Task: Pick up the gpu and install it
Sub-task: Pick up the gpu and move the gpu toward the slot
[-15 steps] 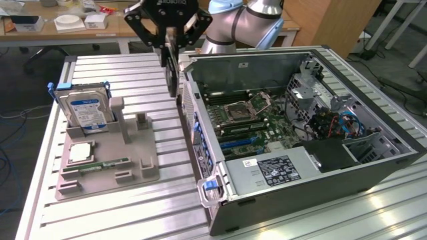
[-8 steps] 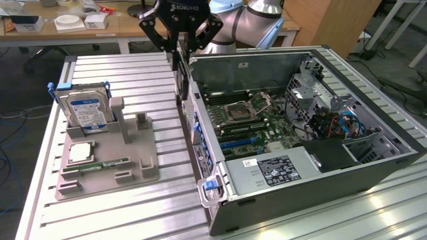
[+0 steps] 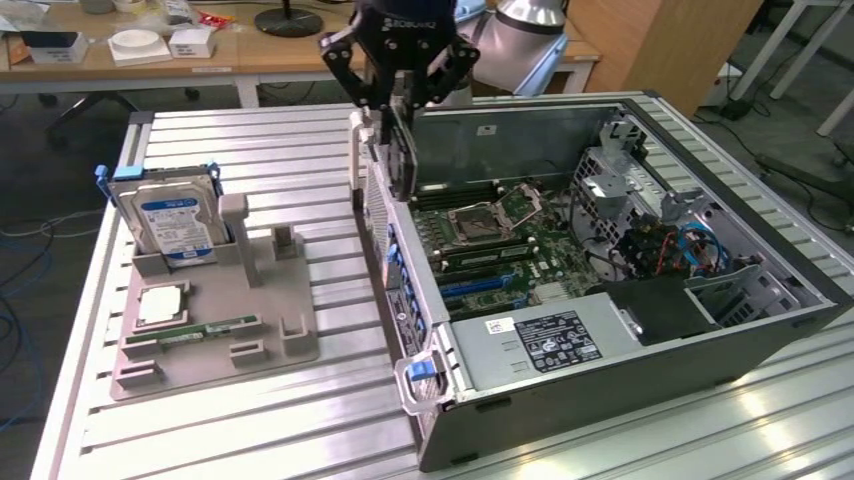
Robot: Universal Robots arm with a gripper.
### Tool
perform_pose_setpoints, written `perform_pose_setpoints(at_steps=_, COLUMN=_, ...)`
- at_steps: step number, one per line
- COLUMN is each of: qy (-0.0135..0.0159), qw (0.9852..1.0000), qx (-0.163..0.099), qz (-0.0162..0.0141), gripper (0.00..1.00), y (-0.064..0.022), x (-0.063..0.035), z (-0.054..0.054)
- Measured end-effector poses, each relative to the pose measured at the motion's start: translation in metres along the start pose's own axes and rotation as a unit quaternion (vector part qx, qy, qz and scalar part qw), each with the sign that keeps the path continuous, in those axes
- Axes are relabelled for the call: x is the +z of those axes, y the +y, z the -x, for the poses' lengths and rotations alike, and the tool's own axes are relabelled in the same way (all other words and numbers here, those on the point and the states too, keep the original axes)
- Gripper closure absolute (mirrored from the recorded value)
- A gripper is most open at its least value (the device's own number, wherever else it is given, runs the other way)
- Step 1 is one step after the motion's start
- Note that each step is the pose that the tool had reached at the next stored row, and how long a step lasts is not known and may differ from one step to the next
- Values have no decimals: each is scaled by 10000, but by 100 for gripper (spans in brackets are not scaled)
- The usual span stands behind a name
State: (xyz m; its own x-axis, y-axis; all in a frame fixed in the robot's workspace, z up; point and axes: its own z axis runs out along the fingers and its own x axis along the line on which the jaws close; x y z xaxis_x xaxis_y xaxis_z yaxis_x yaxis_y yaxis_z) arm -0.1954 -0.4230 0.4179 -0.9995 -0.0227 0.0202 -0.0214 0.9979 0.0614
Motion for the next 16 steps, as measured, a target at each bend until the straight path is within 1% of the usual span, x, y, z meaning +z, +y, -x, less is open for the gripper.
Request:
perform_pose_setpoints(at_steps=1, qy=-17, qw=10000, qx=-2, qz=0, gripper=73, y=-2, x=5, z=41)
perform_pose_setpoints(at_steps=4, qy=-80, qw=10000, qx=-4, qz=-1, gripper=73, y=-5, x=19, z=167)
perform_pose_setpoints(at_steps=5, qy=-94, qw=10000, qx=-6, qz=-1, gripper=73, y=-6, x=23, z=211)
perform_pose_setpoints(at_steps=6, qy=-102, qw=9999, qx=-7, qz=-2, gripper=73, y=-8, x=28, z=261)
perform_pose_setpoints(at_steps=16, qy=-105, qw=9999, qx=-6, qz=-3, gripper=73, y=-21, x=72, z=715)
